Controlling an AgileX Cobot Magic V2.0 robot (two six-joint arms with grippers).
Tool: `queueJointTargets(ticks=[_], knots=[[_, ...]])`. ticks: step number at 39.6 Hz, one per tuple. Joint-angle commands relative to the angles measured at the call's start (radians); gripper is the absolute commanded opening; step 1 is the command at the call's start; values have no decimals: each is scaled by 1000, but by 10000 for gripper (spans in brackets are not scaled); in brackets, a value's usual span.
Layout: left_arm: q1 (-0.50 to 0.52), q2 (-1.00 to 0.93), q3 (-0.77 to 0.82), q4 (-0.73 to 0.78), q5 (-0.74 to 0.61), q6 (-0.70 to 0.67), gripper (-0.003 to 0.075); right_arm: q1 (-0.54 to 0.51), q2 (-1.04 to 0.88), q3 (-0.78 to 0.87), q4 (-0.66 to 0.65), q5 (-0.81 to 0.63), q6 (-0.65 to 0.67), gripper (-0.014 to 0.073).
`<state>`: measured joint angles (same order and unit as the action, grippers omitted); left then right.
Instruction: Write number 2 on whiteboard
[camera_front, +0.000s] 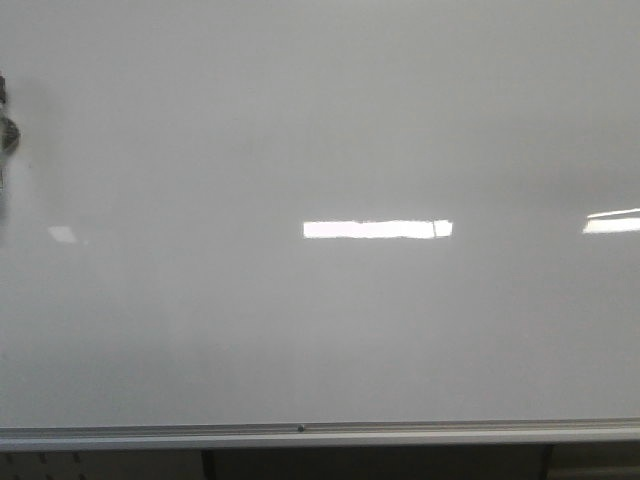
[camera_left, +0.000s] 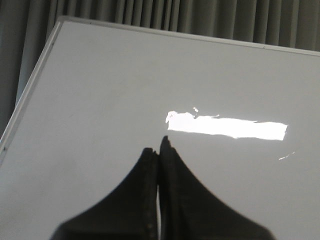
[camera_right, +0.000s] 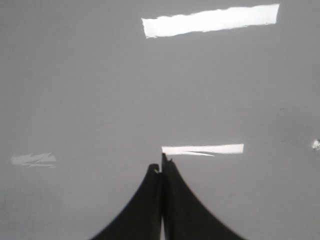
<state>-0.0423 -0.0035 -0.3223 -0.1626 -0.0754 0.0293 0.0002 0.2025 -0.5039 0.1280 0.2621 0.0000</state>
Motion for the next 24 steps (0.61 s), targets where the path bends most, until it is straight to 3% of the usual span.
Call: queueJointTargets(ticks=[1,12,24], knots=[[4,41,-135,38,62,-5,-19,1,106,-142,-16,38,-9,-69],[4,337,-357,125,266,-5,-20,1,385,-429,-15,267,-73,-69],[4,618,-390,192,295,-5,-19,1,524,-472,-20,300,-198,-69]])
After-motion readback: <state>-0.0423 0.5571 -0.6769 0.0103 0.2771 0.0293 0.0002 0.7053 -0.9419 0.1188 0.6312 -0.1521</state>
